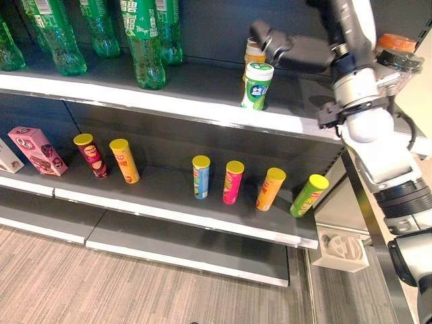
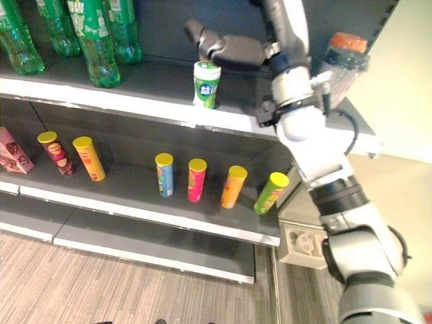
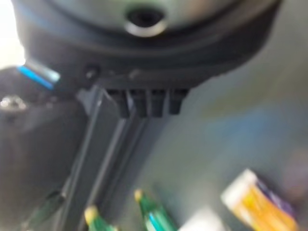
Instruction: Put the goods on the table back onto the shelves and tidy them up.
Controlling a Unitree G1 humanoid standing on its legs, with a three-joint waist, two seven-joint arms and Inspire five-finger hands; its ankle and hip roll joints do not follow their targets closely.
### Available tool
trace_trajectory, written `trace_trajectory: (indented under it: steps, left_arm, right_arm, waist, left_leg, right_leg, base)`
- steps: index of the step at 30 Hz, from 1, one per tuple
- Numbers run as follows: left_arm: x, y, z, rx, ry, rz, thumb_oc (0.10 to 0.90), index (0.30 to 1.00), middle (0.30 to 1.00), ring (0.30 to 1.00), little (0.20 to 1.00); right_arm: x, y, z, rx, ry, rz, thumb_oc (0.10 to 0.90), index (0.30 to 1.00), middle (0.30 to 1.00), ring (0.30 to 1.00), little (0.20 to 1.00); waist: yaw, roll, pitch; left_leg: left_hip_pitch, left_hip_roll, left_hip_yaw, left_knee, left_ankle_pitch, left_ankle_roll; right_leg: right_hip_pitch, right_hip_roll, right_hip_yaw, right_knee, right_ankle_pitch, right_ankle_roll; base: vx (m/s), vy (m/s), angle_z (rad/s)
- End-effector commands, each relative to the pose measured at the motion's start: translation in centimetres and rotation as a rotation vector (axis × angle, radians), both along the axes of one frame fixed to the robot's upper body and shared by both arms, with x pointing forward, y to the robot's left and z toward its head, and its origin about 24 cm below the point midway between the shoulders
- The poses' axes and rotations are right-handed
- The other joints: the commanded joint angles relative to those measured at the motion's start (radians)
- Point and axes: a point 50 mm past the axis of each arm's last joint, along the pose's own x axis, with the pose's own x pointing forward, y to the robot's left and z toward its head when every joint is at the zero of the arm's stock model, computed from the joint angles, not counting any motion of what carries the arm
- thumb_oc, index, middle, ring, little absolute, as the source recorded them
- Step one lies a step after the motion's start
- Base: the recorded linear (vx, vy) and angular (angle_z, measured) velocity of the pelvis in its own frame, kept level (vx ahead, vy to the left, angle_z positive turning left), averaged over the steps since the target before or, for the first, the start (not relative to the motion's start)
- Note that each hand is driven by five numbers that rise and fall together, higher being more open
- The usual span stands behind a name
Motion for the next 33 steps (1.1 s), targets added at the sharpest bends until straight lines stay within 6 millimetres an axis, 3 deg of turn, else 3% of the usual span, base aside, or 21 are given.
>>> trace_trajectory:
  steps: [1,6,11,13,15,16,20,27,33]
  left_arm:
    - [1.2,0.8,0.3,0.046,-0.016,-0.043,0.8,0.9,0.9,0.9,0.9]
    - [1.2,0.8,0.3,0.047,-0.016,-0.044,0.8,0.9,0.9,0.9,0.9]
    - [1.2,0.7,0.2,0.044,-0.018,-0.033,0.8,0.9,0.9,0.9,0.9]
    - [1.1,0.8,0.3,0.048,-0.017,-0.036,0.8,0.9,0.9,0.9,0.9]
    - [0.9,0.7,0.2,0.038,-0.013,-0.037,0.8,0.9,0.9,0.9,0.9]
    - [1.4,0.5,0.4,0.02,-0.038,-0.053,0.8,0.9,0.9,0.9,0.9]
    - [1.5,0.6,0.4,0.019,-0.043,-0.059,0.8,0.9,0.9,0.9,0.9]
    - [3.4,1.0,1.3,0.013,-0.126,-0.109,0.8,0.9,0.9,0.9,0.9]
    - [3.7,1.4,1.6,0.031,-0.137,-0.147,0.8,0.9,0.9,0.9,0.9]
  right_arm:
    - [-5.0,-1.3,6.5,0.075,-0.385,0.007,0.8,0.9,0.9,0.9,0.9]
    - [-5.0,-1.4,6.5,0.076,-0.385,0.005,0.8,0.9,0.9,0.9,0.9]
    - [-7.7,-2.7,6.7,0.076,-0.489,-0.018,0.8,0.9,0.9,0.9,0.9]
    - [-7.8,-2.9,6.6,0.079,-0.487,-0.021,0.8,0.9,0.9,0.9,0.9]
    - [-9.2,-3.6,6.4,0.083,-0.513,0.006,0.8,0.9,0.9,0.9,0.9]
    - [-10.7,-4.3,6.1,0.086,-0.524,0.069,0.8,0.9,0.9,0.9,0.9]
    - [-11.0,-4.6,5.9,0.089,-0.518,0.079,0.8,0.9,0.9,0.9,0.9]
    - [-12.4,-9.3,4.6,0.072,-0.465,-0.149,0.8,0.9,0.9,0.9,0.9]
    - [-13.6,-11.0,4.4,0.117,-0.512,-0.238,0.8,0.9,0.9,0.9,0.9]
  waist:
    - [0.015,-0.024,-0.038]
    - [0.016,-0.025,-0.039]
    - [-0.006,-0.019,-0.04]
    - [-0.001,-0.022,-0.042]
    - [-0.02,-0.017,-0.042]
    - [-0.052,-0.015,-0.037]
    - [-0.05,-0.017,-0.043]
    - [-0.123,-0.022,-0.03]
    - [-0.146,-0.022,-0.022]
  left_leg:
    - [0.016,0.03,0.055,0.003,-0.122,-0.016]
    - [0.016,0.03,0.055,0.003,-0.122,-0.016]
    - [0.015,0.032,0.067,0.003,-0.126,-0.016]
    - [0.014,0.032,0.068,0.003,-0.126,-0.016]
    - [0.014,0.035,0.082,0.003,-0.131,-0.015]
    - [0.006,0.034,0.106,0.003,-0.123,-0.012]
    - [0.007,0.037,0.117,0.003,-0.135,-0.012]
    - [-0.003,0.016,0.205,0.003,-0.144,0.022]
    - [0.005,0.003,0.229,0.003,-0.167,0.039]
  right_leg:
    - [0.062,-0.056,-0.035,0.013,-0.09,0.082]
    - [0.062,-0.056,-0.035,0.013,-0.09,0.082]
    - [0.055,-0.056,-0.029,0.013,-0.087,0.086]
    - [0.053,-0.055,-0.027,0.013,-0.086,0.086]
    - [0.044,-0.055,-0.019,0.013,-0.082,0.089]
    - [0.017,-0.055,0.004,0.013,-0.062,0.096]
    - [0.011,-0.052,0.017,0.013,-0.067,0.097]
    - [-0.068,-0.056,0.145,0.013,-0.003,0.125]
    - [-0.085,-0.063,0.186,0.019,0.009,0.141]
  base:
    - [0.0,0.0,0.0]
    - [0.0,0.001,-0.06]
    - [0.0,0.002,-0.01]
    - [0.0,0.006,-0.16]
    - [-0.02,0.048,-0.16]
    - [-0.05,0.074,-0.12]
    - [0.0,0.033,-0.67]
    - [-0.04,0.131,-0.48]
    - [0.0,0.08,-0.42]
